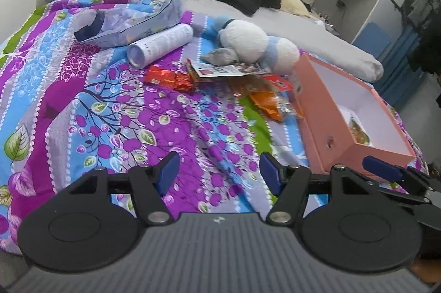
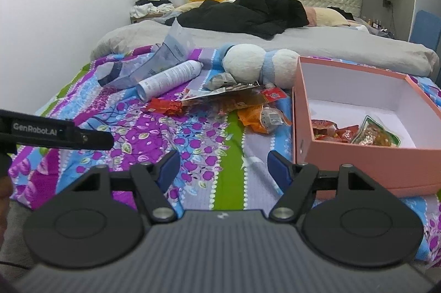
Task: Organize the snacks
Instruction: 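Withdraw both tools from the box back toward the snack pile, then close the left tool on a red foil candy while the right reaches an orange packet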
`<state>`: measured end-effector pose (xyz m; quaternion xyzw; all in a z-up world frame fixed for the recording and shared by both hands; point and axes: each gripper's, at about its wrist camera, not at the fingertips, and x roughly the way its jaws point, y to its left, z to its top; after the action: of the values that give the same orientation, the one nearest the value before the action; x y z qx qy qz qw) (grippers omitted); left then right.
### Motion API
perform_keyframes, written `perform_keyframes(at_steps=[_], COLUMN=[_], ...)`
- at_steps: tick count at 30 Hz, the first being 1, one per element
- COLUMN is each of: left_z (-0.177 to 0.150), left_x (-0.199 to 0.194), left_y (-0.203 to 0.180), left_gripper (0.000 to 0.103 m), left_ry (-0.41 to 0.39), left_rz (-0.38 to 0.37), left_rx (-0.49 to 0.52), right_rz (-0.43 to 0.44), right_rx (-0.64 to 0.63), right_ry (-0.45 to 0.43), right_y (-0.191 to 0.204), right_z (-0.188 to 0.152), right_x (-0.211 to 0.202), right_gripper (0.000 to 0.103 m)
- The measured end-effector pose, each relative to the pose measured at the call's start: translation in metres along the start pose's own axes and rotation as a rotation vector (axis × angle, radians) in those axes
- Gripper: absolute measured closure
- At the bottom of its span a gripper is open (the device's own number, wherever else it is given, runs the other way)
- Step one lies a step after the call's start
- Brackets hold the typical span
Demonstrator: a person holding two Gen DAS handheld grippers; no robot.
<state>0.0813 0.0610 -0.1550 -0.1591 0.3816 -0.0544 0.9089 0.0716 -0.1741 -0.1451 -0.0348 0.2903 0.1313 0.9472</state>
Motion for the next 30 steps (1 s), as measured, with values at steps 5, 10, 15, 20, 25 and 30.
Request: perform_keyframes(at_steps=[5,10,15,20,25,30], left_z=[0.006,0.011,0.020,0.032,0.043,0.058], left_x=[0.029,0.068,0.101,0.135,0.164,0.191], left_y=[0.011,0.019,0.025,0.033,0.040,0.040], left_gripper=[0.034,0.034,0.034,0.034,0.034,0.034], left_ry=[0.007,0.024,0.005,-0.020,-0.042,-0.054], left_rz=[0.017,0.034,0.057,0.098,0.145,0.164], left_rx=[-0.004,-0.001,0.015,0.036,0.065,0.120], right_rz=[0.011,0.016,0.008,0.007,-0.022,-0.049], right_rx=[-0.005,-0.030,-0.054,-0.087,-0.130,-0.141], right_ry=[0.026,0.046,0.058,0.066,0.066,0.065], right_y=[-0.001,0.000,0.001,0.001,0.000,-0.005], right_z=[0.003,0.003,0.003,-0.001,-0.002,0.003], right_x=[0.023,0.049,0.081,0.116,0.147,0.171], right_gripper=[0.031,0.032,0.032,0.032,0.034,0.040])
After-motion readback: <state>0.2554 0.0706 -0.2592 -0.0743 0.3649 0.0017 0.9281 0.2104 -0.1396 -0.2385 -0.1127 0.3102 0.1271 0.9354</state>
